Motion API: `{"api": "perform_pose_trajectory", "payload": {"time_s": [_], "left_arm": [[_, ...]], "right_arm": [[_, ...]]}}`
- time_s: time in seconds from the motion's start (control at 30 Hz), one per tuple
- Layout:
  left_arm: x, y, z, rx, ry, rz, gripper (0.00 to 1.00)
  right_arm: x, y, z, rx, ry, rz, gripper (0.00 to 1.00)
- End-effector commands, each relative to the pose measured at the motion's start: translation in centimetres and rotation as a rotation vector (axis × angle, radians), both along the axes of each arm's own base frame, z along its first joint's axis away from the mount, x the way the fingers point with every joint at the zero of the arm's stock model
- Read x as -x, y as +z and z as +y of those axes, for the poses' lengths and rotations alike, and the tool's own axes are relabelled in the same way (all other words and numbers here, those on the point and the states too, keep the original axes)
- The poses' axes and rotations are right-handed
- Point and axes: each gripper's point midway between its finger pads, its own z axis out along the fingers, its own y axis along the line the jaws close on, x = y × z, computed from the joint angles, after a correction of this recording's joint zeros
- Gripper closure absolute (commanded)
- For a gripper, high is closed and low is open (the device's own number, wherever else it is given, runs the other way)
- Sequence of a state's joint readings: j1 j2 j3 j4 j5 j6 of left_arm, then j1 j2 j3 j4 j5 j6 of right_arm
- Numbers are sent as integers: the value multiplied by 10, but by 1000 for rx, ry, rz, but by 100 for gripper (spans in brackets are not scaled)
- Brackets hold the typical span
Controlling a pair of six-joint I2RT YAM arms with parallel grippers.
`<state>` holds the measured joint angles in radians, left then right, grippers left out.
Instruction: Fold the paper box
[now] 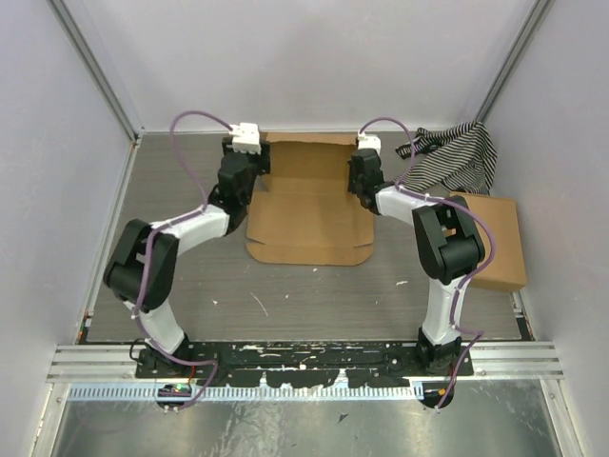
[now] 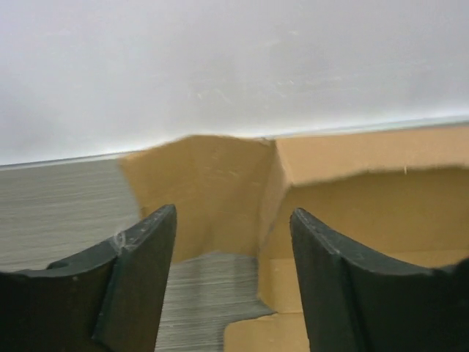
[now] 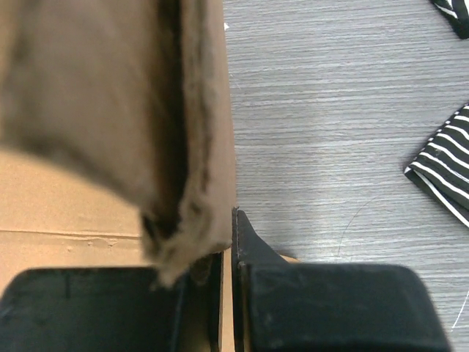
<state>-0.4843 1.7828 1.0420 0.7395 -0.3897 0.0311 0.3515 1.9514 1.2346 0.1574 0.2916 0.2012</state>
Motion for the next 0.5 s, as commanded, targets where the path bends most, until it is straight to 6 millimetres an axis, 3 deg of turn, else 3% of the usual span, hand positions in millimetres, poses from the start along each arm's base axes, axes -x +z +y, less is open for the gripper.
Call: {"api": "perform_pose_trajectory", "payload": {"time_s": [0.0, 0.1, 0.2, 0.27, 0.37, 0.47], "left_arm": [[0, 62, 48, 18, 125, 21, 27], [-17, 65, 91, 134, 133, 101, 25], [-38, 48, 131, 200, 152, 146, 29], [-50, 29, 147, 195, 168, 187, 31], [-63, 0, 147, 150, 133, 243, 30], [-69, -32, 132, 142, 51, 284, 30]], "right_arm": [[-6, 25, -9, 6, -31, -9, 99], [-3, 27, -15, 11, -12, 8, 99], [-4, 27, -22, -9, 21, 32, 99], [-5, 25, -24, -29, 57, 56, 98], [-6, 24, -24, -53, 126, 72, 98], [-7, 25, -26, -83, 183, 81, 98]]}}
